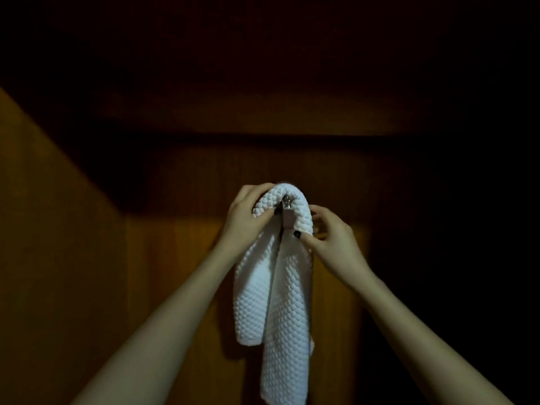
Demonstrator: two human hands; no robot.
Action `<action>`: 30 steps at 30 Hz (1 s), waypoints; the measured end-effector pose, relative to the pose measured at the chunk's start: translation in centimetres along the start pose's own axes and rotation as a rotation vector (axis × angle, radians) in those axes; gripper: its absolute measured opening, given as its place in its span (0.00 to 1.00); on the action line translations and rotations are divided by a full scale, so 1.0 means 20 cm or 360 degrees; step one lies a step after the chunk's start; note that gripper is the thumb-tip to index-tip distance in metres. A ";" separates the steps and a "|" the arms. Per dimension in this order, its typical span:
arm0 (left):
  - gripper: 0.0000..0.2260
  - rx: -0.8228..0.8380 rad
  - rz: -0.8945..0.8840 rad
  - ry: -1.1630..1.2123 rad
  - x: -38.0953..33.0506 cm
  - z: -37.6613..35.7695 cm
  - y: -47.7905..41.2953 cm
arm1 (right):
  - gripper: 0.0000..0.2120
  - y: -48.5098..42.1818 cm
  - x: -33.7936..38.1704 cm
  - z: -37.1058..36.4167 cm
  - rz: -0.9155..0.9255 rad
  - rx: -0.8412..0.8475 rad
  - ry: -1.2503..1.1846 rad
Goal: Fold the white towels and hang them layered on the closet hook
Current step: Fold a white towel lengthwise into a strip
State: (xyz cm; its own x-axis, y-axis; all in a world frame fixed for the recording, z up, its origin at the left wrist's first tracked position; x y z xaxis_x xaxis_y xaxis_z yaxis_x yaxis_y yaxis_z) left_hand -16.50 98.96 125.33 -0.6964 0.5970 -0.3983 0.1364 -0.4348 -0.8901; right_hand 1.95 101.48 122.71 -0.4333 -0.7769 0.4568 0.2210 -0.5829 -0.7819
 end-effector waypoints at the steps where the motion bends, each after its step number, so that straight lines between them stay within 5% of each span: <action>1: 0.19 -0.0027 -0.0024 -0.0034 0.00 0.00 -0.01 | 0.22 0.00 0.01 -0.01 0.0034 -0.0083 0.0112; 4: 0.16 -0.0133 -0.0106 -0.0101 -0.02 0.03 -0.03 | 0.15 -0.03 0.04 0.04 0.0163 -0.0271 0.0237; 11: 0.15 -0.0283 -0.0073 -0.0075 0.01 0.07 0.07 | 0.15 -0.14 0.09 0.10 0.0271 -0.0381 0.0271; 19: 0.30 0.0032 0.0458 0.0024 0.24 -0.14 0.43 | 0.30 0.17 -0.20 -0.11 -0.0263 -0.0097 0.0104; 21: 0.32 -0.0004 0.0659 0.0000 0.28 -0.18 0.54 | 0.19 0.28 -0.28 -0.20 -0.0375 0.0075 0.0140; 23: 0.29 -0.0039 0.0667 -0.0056 0.28 -0.20 0.59 | 0.08 0.36 -0.33 -0.26 -0.0467 0.0139 0.0042; 26: 0.24 -0.0026 0.0579 -0.0319 0.26 -0.19 0.59 | 0.11 0.46 -0.39 -0.30 -0.0713 0.0226 -0.0140; 30: 0.16 -0.0005 0.0430 -0.0486 0.26 -0.11 0.66 | 0.12 0.52 -0.36 -0.23 -0.0625 -0.0073 -0.0091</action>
State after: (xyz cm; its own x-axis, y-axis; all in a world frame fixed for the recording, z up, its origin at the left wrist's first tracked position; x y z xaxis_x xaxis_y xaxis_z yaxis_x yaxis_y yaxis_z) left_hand -16.78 97.84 111.06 -0.8123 0.2335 -0.5345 0.3451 -0.5463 -0.7632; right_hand 3.41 102.05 109.30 -0.4277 -0.5099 0.7464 0.0086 -0.8280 -0.5607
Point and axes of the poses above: each hand's wrist, its own y-axis away from the middle knuckle, its own z-axis out of the back of the hand, x = y × z, the point moved 4 cm from there along -y, towards the middle knuckle, and after that the axes turned 4 degrees about -x, right-handed, at the moved point
